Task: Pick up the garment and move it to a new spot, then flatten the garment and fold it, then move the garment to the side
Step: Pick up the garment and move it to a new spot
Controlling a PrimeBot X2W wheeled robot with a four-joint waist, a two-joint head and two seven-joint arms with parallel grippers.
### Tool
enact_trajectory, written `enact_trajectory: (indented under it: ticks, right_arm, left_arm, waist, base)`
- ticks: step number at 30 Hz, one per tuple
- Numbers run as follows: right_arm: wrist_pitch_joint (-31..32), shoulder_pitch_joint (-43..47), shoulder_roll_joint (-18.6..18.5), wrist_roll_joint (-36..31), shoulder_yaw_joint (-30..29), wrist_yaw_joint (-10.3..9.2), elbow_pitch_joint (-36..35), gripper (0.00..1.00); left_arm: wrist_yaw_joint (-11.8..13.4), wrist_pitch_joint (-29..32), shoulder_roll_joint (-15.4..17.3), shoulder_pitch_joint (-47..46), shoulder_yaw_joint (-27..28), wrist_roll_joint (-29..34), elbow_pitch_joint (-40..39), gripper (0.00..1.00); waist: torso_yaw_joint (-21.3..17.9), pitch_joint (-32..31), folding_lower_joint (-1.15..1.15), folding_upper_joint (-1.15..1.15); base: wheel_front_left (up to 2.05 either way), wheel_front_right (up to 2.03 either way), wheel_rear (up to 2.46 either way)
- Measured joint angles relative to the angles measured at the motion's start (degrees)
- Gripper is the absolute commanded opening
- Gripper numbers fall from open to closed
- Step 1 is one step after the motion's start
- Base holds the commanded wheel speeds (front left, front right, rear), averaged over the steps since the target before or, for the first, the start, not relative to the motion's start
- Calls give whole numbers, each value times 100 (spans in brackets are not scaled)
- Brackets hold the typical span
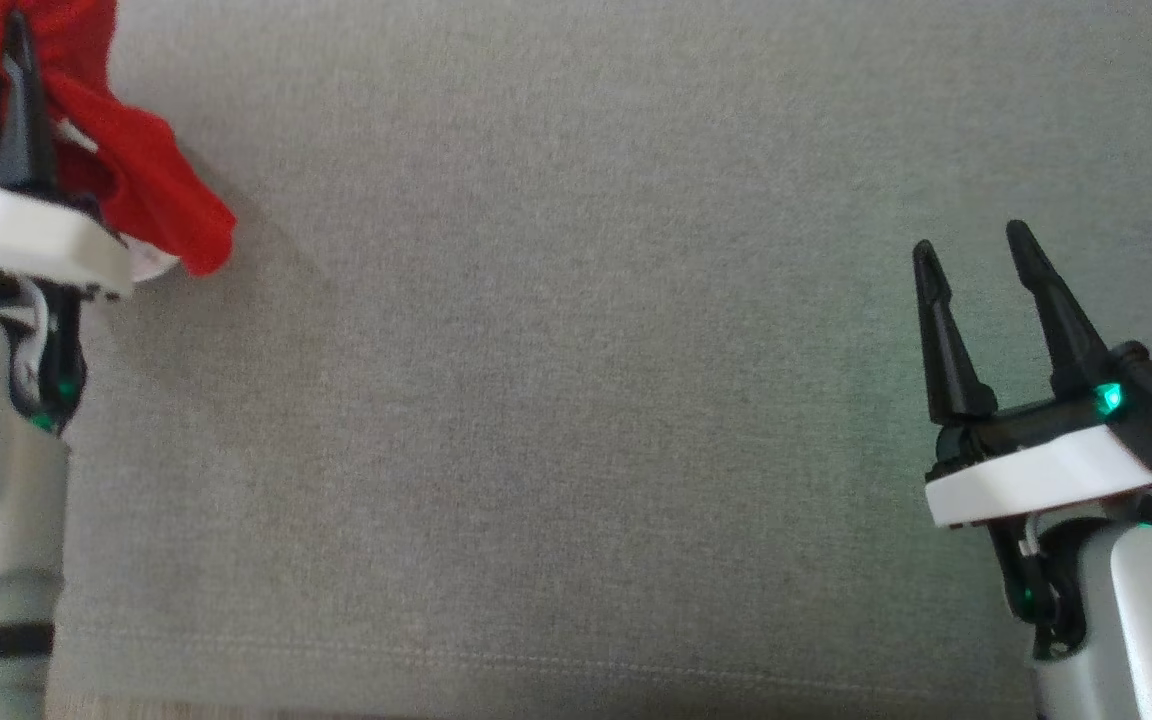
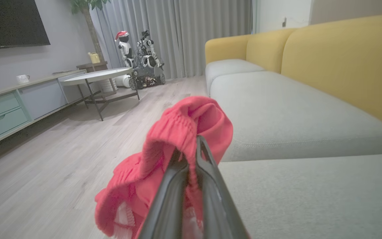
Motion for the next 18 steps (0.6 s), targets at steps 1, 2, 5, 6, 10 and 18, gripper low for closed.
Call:
enact_trajectory:
  ticks: [1,2,5,6,10,18]
  right_arm:
    - [-22,10,21,21,-32,0,21,100]
    - [-49,36,42,43,-64,0,40,100]
    - [-92,142,83,45,-69,0,112,100]
    - [-94,212,120,49,-66,0,163,100]
    - [-170,410,181,102,-52,0,293,100]
    - [-212,696,255,144,-94,0,371,100]
  left_arm:
    - [-41,0,-21,137,54,-4,-183,0]
    - [-70,-1,-53,288,102,-40,-389,0]
    - [-68,-22,-77,630,132,-43,-751,0]
    - [-63,-25,-116,838,166,-54,-942,0]
    - [163,-35,-364,1961,216,-59,-1814,0]
    - [639,54,-838,3181,-127,-37,-2683,0]
  waist:
    - [-17,-76,0,0]
    - [-37,-151,0,0]
    - [-91,-296,0,0]
    - [-126,-370,0,0]
    - [-339,-666,0,0]
    - [-638,-976,0,0]
  base:
    - [0,0,0]
    - [0,0,0]
    - [0,0,0]
    - [0,0,0]
    - [0,0,0]
    - [0,0,0]
